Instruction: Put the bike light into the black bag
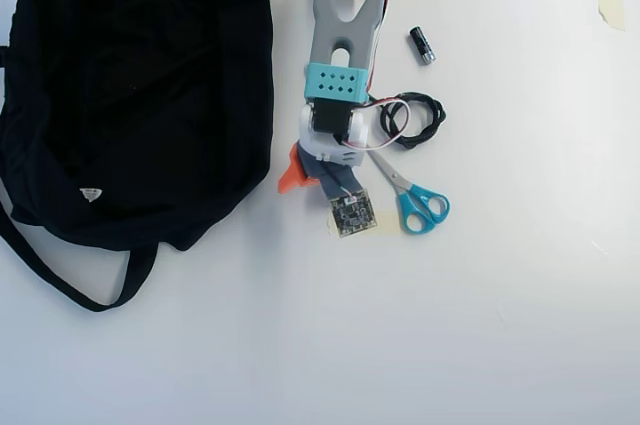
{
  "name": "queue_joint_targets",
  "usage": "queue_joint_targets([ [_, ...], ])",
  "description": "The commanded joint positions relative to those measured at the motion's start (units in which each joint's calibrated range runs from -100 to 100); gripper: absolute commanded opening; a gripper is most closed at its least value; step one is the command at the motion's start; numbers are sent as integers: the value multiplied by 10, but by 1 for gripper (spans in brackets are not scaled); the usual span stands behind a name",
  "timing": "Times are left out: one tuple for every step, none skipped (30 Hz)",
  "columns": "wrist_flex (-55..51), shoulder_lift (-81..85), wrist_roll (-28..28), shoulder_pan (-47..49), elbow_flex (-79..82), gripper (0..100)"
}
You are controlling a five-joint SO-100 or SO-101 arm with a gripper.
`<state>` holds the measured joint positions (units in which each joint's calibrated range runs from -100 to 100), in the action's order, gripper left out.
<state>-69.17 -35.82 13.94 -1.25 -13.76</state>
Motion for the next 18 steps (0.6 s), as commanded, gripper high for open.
queue_joint_targets([
  [4, 4, 2, 1, -9, 36],
  [4, 4, 2, 1, -9, 36],
  [4, 4, 2, 1, -9, 36],
  [4, 4, 2, 1, -9, 36],
  [4, 4, 2, 1, -9, 36],
  [4, 4, 2, 1, -9, 36],
  [4, 4, 2, 1, -9, 36],
  [4, 4, 2, 1, -9, 36],
  [4, 4, 2, 1, -9, 36],
  [4, 4, 2, 1, -9, 36],
  [4, 6, 2, 1, -9, 36],
  [4, 9, 2, 1, -9, 36],
  [4, 12, 2, 1, -9, 36],
  [4, 15, 2, 1, -10, 36],
  [4, 16, 2, 1, -11, 36],
  [4, 16, 2, 1, -14, 36],
  [0, 16, 2, 1, -23, 36],
  [-3, 16, 2, 1, -31, 36],
])
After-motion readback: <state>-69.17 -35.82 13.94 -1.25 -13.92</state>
